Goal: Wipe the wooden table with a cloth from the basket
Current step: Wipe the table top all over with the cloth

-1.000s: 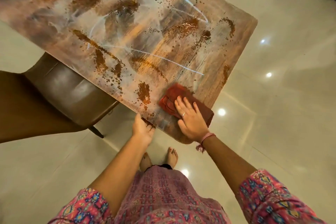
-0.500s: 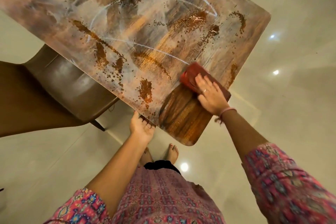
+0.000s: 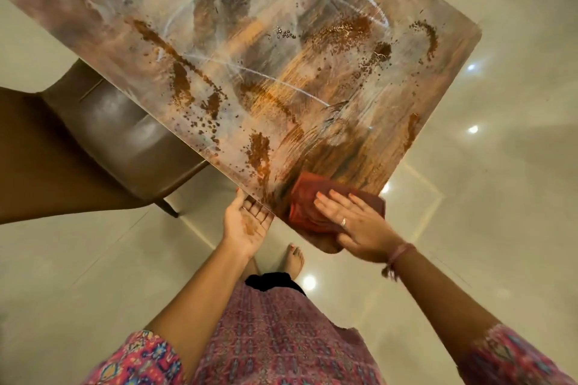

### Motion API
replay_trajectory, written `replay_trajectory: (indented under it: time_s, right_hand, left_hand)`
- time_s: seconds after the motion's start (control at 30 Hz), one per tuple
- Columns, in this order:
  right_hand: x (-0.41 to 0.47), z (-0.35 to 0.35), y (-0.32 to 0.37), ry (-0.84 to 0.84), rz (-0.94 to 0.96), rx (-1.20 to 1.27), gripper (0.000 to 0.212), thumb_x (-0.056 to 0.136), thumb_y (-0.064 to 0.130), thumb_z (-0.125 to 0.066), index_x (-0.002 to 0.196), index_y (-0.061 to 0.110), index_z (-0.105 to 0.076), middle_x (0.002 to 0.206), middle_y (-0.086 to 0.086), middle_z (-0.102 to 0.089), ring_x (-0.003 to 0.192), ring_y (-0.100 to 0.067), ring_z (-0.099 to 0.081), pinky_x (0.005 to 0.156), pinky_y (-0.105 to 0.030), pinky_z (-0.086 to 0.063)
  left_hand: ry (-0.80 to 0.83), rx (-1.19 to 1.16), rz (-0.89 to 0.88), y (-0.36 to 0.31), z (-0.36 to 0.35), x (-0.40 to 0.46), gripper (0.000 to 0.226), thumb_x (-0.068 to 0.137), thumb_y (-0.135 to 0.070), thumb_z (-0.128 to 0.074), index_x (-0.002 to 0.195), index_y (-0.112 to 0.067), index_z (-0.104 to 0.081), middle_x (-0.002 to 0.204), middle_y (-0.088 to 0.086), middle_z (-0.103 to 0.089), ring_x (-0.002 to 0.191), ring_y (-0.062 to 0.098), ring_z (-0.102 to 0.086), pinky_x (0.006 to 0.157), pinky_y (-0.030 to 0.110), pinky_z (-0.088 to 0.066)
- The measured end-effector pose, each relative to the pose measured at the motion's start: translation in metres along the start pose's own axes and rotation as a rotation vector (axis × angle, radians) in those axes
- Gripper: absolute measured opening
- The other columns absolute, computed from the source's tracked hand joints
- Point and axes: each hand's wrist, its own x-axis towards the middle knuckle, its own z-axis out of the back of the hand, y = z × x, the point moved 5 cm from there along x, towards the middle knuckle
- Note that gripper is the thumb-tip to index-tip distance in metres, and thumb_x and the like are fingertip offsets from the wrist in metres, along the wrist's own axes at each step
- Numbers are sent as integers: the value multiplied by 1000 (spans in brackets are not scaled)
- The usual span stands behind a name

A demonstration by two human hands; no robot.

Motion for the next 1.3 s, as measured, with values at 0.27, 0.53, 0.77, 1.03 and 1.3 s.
replay_trajectory:
  time_s: [0.27,0.53,0.77,1.03,1.3]
  right_hand:
    - [117,60,-20,-251,-498,66,69,85,38,-22,152,25,-10,160,7,-5,147,-14,-1,118,-40,-2]
    - [48,-14,81,-75,101,-32,69,83,32,-33,151,23,-21,158,7,-16,147,-16,-10,116,-36,-1]
    - [94,9,78,-58,99,-40,68,84,37,-24,150,24,-23,157,8,-19,146,-15,-13,115,-36,-3]
    - [176,37,88,-105,41,-119,72,82,44,-11,151,24,-19,159,6,-15,147,-18,-10,117,-40,-3]
    - [40,-12,61,-63,72,4,66,86,33,-31,151,29,-17,158,13,-12,147,-13,-8,116,-37,-3]
  left_hand:
    - [63,-60,-4,1,7,4,85,81,-78,-31,114,-5,-59,95,13,-74,84,24,-72,80,36,-52]
    - [82,-93,80,5,19,11,103,71,-89,-17,112,-6,-63,112,20,-66,104,35,-61,91,51,-49]
    - [41,-137,28,3,20,9,95,76,-84,-18,102,-9,-70,91,14,-74,79,26,-72,70,35,-59]
    - [14,-137,7,3,14,4,88,74,-86,-22,89,-10,-65,75,13,-71,77,23,-69,75,33,-57]
    - [-6,-34,33,1,7,7,91,75,-83,-30,110,-6,-64,111,19,-67,107,35,-61,98,50,-45]
